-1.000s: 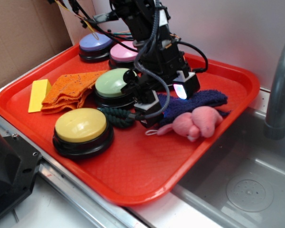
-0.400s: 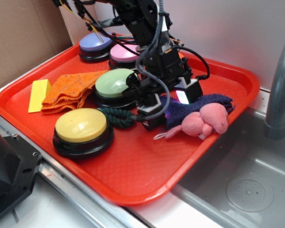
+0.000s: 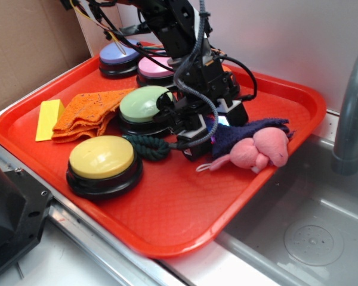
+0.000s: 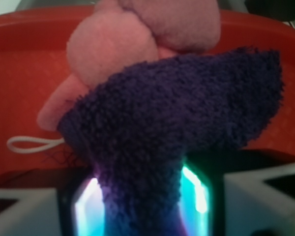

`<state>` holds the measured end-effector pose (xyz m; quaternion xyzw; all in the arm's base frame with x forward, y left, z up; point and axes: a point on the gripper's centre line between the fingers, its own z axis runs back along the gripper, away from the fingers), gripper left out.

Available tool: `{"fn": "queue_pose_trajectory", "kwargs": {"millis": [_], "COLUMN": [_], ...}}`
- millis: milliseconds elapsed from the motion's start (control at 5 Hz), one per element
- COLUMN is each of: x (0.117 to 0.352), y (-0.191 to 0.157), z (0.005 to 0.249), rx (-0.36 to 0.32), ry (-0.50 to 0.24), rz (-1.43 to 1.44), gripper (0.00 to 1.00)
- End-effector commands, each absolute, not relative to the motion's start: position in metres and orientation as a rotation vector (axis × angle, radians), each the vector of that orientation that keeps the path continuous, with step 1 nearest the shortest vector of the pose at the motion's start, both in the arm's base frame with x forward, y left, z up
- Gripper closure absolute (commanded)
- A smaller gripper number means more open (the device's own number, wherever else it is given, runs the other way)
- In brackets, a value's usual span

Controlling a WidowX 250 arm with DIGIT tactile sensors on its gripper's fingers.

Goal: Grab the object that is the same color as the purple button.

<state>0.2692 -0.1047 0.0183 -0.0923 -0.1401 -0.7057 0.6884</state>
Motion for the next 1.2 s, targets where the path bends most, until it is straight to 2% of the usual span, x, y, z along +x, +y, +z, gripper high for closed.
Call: {"fn": "queue_pose_trajectory", "kwargs": {"millis": [0,200,400,600,800,1000], "x": [0.264,0.263,0.260,0.247,0.234,0.222], "y": [-0.098,-0.093,-0.084,-0.069,-0.052,-0.036], "z": [0.064,0.093,0.130,0.168,0.188,0.197], "rx": [-0.154,-0.117,-0.029,0.060,0.093,0.159], "ry": [-0.291,-0.258,-0.171,-0.085,-0.021,0.004], "rz": [-1.401,-1.201,-0.961,-0.719,-0.473,-0.223], "gripper": [1.00,1.00,1.00,1.00,1.00,1.00]}}
